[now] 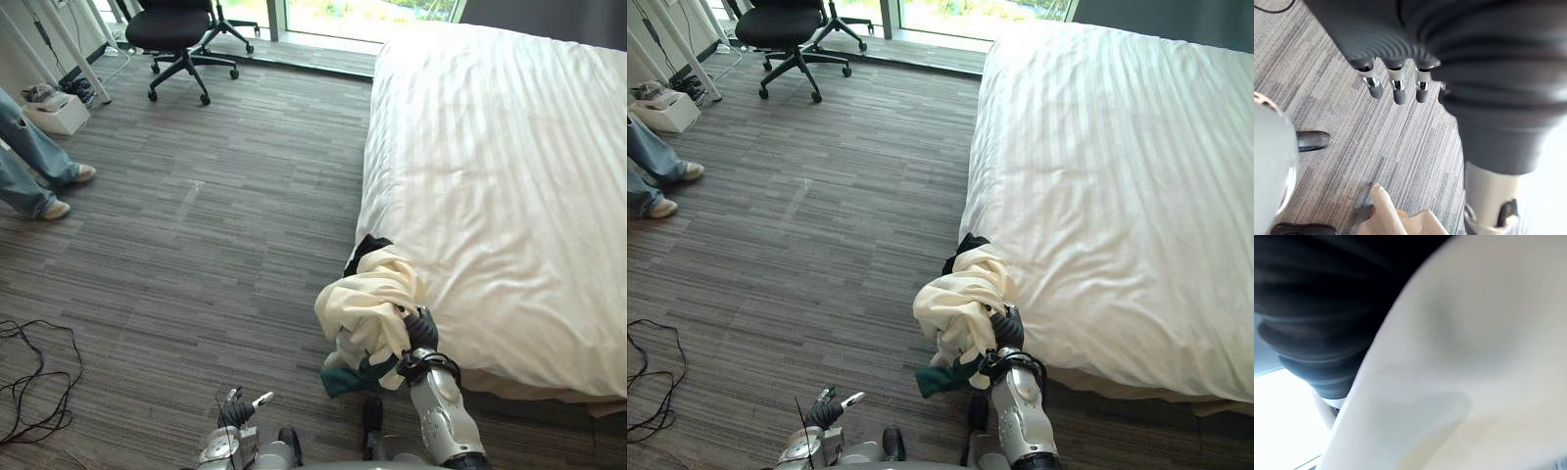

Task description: Tidy the bed and pick cloth on bed and put in laundry

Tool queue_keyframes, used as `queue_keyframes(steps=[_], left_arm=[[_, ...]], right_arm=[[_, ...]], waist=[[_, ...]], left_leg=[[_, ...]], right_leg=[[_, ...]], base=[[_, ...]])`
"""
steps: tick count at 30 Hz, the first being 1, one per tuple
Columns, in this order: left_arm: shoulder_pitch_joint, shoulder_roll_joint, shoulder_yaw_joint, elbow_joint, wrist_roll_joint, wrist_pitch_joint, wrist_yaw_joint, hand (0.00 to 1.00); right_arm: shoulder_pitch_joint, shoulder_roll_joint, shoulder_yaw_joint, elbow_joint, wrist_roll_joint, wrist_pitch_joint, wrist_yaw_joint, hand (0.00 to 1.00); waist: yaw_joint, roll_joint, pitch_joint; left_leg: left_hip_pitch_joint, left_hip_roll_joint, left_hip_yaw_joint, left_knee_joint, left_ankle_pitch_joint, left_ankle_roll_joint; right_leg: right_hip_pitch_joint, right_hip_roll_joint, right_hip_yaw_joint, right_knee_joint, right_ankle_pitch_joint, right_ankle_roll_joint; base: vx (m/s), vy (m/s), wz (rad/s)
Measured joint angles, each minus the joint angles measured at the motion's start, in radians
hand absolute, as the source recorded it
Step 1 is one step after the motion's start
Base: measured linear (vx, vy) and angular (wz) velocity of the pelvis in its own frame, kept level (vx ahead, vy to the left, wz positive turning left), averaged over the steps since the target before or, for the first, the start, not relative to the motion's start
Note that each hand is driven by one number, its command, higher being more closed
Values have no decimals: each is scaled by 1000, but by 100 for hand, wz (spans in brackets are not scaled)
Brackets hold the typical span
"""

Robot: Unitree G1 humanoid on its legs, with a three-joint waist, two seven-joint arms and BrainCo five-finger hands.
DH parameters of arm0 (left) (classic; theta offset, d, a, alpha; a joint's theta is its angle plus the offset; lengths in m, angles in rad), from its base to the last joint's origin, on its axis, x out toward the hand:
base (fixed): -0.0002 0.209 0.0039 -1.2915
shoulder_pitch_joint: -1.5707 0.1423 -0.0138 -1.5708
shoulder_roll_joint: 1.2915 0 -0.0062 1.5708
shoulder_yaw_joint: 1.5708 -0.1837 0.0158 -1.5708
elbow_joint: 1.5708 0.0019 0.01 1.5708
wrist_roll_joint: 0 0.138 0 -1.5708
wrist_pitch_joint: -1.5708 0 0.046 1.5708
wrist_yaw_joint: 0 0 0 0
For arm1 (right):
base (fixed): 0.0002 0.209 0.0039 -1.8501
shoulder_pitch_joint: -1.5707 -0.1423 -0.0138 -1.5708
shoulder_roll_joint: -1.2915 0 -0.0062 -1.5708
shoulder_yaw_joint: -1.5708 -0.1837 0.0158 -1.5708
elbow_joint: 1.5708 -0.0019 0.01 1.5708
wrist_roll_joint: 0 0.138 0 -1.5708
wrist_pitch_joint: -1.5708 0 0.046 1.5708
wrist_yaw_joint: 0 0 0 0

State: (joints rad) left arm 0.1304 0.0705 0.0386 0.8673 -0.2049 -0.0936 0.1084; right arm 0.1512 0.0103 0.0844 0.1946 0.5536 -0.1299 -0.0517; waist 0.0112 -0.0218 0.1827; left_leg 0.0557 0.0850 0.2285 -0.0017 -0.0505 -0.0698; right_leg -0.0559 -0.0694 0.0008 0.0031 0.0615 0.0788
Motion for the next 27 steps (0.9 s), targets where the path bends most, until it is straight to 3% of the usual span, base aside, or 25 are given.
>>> queue_keyframes(steps=[2, 8, 9, 10, 11, 12, 13, 14, 15, 16, 17, 19, 20, 21, 22, 23, 24, 25, 26, 27], left_arm=[[2, -7, 3, -21, -17, 0, 1, 0], [52, -55, 12, -194, -230, -28, 18, 0], [57, -69, 11, -245, -264, -38, 29, 0], [70, -83, 12, -303, -290, -46, 29, 0], [70, -89, 13, -322, -298, -50, 29, 0], [66, -103, 12, -345, -305, -52, 27, 0], [76, -114, 10, -374, -305, -58, 26, 0], [87, -116, 8, -391, -305, -60, 25, 0], [93, -116, 3, -410, -303, -66, 25, 0], [95, -114, -4, -426, -303, -68, 24, 0], [100, -97, -24, -487, -302, -72, 17, 0], [101, -76, -28, -512, -301, -69, 1, 0], [105, -81, -33, -517, -297, -62, -11, 0], [113, -83, -34, -520, -293, -57, -19, 0], [129, -77, -34, -529, -291, -49, -22, 0], [144, -64, -35, -534, -278, -40, -20, 0], [151, -61, -35, -536, -269, -39, -20, 0], [158, -50, -37, -543, -253, -34, -20, 0], [163, -45, -38, -547, -246, -34, -20, 0], [169, -37, -41, -547, -229, -34, -17, 0]], right_arm=[[8, -13, 15, -6, 35, -5, 13, 100], [8, -31, 114, 20, 62, -19, 44, 100], [8, -37, 112, 34, 58, -19, 44, 100], [10, -43, 85, 46, 38, -18, 43, 100], [10, -45, 68, 51, 18, -19, 35, 100], [9, -62, 27, 70, -19, -19, 24, 100], [11, -85, -7, 75, -49, -18, 4, 100], [14, -95, -17, 75, -60, -18, -2, 100], [18, -106, -45, 75, -94, -18, -12, 100], [21, -106, -62, 75, -101, -18, -14, 100], [32, -97, -96, 69, -136, -18, -18, 100], [31, -86, -108, 57, -161, -14, -31, 100], [31, -85, -133, 58, -173, -12, -38, 100], [34, -83, -145, 60, -175, -6, -40, 100], [44, -72, -160, 65, -183, 5, -41, 100], [57, -58, -166, 69, -203, 19, -44, 100], [55, -54, -164, 69, -208, 25, -44, 100], [55, -42, -161, 69, -212, 30, -44, 100], [56, -31, -157, 69, -212, 30, -44, 100], [64, -14, -149, 68, -212, 29, -45, 100]], waist=[[2, 1, -6], [37, 24, -11], [39, 35, -12], [43, 38, -12], [40, 40, -10], [32, 55, -13], [31, 90, -14], [32, 103, -15], [32, 111, -16], [29, 117, -20], [29, 114, -28], [30, 87, -37], [23, 101, -45], [25, 100, -44], [23, 90, -44], [11, 71, -44], [5, 69, -42], [0, 69, -42], [0, 69, -42], [-3, 68, -42]], left_leg=[[-17, 2, -46, -12, 22, -2], [-83, -17, -225, -51, 92, 6], [-118, -22, -237, -55, 80, 45], [-132, -16, -147, -72, 51, 119], [-144, -10, -67, -60, 49, 157], [-185, 39, 149, 17, 37, 195], [-202, 108, 363, 111, 42, 200], [-197, 131, 424, 141, 69, 203], [-204, 114, 518, 161, 94, 172], [-206, 99, 564, 155, 95, 188], [-215, 70, 639, 153, 6, 276], [-217, 58, 731, 184, -57, 252], [-228, 4, 662, 151, -55, 254], [-225, -19, 618, 138, -53, 259], [-219, -56, 536, 135, -58, 271], [-202, -96, 440, 142, -72, 288], [-190, -105, 409, 143, -76, 291], [-165, -116, 349, 141, -78, 290], [-149, -118, 317, 139, -76, 284], [-112, -124, 246, 128, -72, 276]], right_leg=[[2, 0, -42, 0, -3, -5], [31, -9, -214, -23, -20, -15], [33, -21, -290, -13, -38, -10], [42, -49, -374, -9, -36, -6], [56, -70, -429, -12, -33, -12], [85, -108, -542, -1, -45, -8], [121, -120, -634, 31, -71, 8], [144, -122, -672, 53, -90, 21], [188, -151, -762, 90, -109, 37], [210, -161, -800, 102, -113, 37], [254, -172, -876, 129, -140, 60], [287, -194, -968, 148, -146, 75], [298, -241, -1012, 263, -147, 73], [297, -276, -1012, 346, -148, 70], [296, -341, -990, 500, -146, 17], [274, -392, -917, 685, -210, -90], [249, -394, -862, 750, -237, -128], [181, -365, -725, 827, -280, -136], [137, -328, -625, 846, -301, -109], [60, -253, -451, 849, -336, -55]], base=[[-69, -97, 73], [-40, -39, 94], [-9, -10, 193], [19, 10, 213], [100, 124, 257], [133, 231, 276], [131, 253, 269], [130, 215, 254], [110, 176, 209], [151, 329, 295], [128, 287, 240], [263, 307, 274], [273, 265, 261], [353, 290, 240], [342, 141, 223], [416, 141, 219], [287, 22, 205], [259, -8, 127], [310, -7, 165], [365, 0, 170]])
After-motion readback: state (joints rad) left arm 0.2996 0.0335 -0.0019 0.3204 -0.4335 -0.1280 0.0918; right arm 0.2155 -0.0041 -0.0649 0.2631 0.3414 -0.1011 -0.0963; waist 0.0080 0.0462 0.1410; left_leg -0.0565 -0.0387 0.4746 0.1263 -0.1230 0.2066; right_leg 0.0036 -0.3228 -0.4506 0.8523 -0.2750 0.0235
